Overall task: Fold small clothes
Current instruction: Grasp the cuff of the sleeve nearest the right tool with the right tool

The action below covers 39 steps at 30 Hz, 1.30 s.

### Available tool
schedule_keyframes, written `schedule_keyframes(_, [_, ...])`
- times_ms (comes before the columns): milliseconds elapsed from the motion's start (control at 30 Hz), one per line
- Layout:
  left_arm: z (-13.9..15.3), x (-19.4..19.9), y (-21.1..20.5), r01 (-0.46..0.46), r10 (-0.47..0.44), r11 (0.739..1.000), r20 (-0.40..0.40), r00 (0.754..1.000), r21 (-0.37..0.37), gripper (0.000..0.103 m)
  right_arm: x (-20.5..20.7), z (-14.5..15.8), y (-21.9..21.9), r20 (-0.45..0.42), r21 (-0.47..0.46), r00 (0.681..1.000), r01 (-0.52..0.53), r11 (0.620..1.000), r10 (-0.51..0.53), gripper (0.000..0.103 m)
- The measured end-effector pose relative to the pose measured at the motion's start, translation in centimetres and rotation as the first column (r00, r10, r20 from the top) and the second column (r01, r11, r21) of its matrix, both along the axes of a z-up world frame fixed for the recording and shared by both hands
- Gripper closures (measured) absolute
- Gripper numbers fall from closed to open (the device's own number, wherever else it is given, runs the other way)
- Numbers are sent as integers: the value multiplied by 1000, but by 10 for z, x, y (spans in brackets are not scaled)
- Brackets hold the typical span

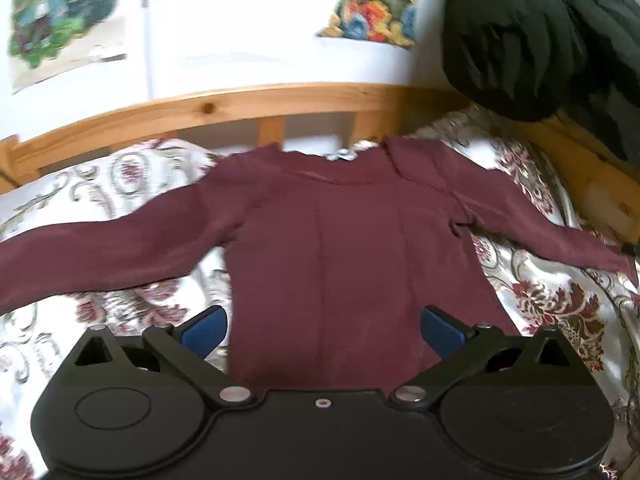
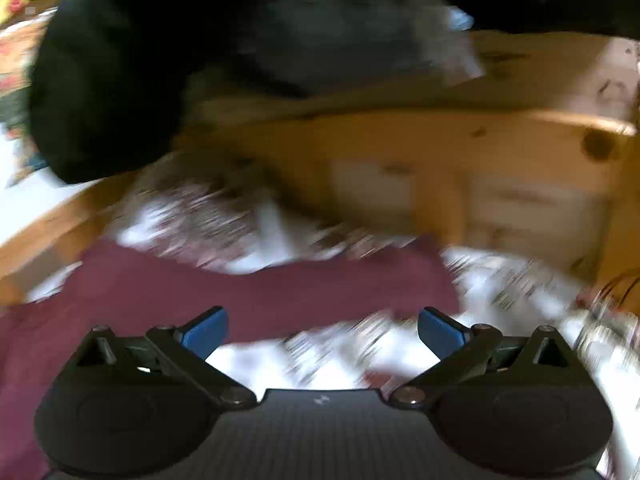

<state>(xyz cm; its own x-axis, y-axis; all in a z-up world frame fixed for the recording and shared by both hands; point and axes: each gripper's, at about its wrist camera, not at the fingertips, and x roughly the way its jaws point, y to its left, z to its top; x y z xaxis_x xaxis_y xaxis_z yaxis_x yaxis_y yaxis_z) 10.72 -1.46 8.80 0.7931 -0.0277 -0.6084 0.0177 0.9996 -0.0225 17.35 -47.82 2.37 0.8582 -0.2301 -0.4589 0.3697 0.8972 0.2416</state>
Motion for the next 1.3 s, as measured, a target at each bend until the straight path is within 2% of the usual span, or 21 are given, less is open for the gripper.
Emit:
schedule_keyframes(100, [-11,4,-24,12,-14,998,34,999,54,1,11,-11,-32,2,-8,994,108,994,-108,0])
schedule_keyframes(200, [-23,1,-47,46,-52,991,44,998,127,1,13,-25,-65,18,79,988,153,985,-155,0])
schedule_keyframes(300, [-35,-1,-64,102,-106,987,29,994,127,1,10,-34,-86,47,173,984,163,971,-173,1])
schedule_keyframes(367, [-43,0,-74,149,-151,980,7,988,134,1,13,-40,-92,59,186,984,156,970,-170,3])
schedule_keyframes(433, [-49,-3,-82,167,-171,973,10,985,162,1,17,-47,-94,45,178,984,162,971,-173,13])
schedule_keyframes(500, [-54,-4,-88,180,-186,967,16,982,180,1,18,-52,-94,16,180,985,164,970,-170,28])
schedule_keyframes(533, [-56,-4,-90,186,-191,967,12,982,177,1,19,-55,-96,3,182,985,171,968,-175,30])
schedule_keyframes(600, [-59,-1,-91,193,-195,969,-1,981,156,1,20,-60,-99,-23,180,981,194,964,-193,43])
schedule_keyframes(667, [-61,2,-90,187,-188,974,-11,982,130,1,23,-65,-101,-56,182,978,209,961,-202,49])
schedule_keyframes(733, [-63,5,-89,178,-177,978,-21,984,105,1,27,-72,-104,-80,195,978,204,959,-192,63])
schedule_keyframes(767, [-64,5,-88,174,-173,980,-25,985,95,1,27,-75,-104,-83,197,979,198,960,-185,76])
schedule_keyframes(800, [-65,6,-87,171,-169,982,-28,985,86,1,29,-76,-103,-77,196,982,186,963,-174,84])
schedule_keyframes(900, [-64,6,-85,163,-162,983,-26,987,82,1,31,-73,-94,-43,191,987,159,969,-154,93])
schedule_keyframes(1067, [-60,2,-81,151,-151,985,-5,989,81,1,18,-55,-72,95,102,990,97,990,-106,96])
schedule_keyframes(1200, [-54,-4,-74,136,-139,987,22,990,80,1,5,-31,-28,228,-89,974,-1,996,21,97])
schedule_keyframes(1300, [-49,-8,-66,111,-115,990,49,992,87,1,4,-12,10,267,-182,956,-76,980,124,99])
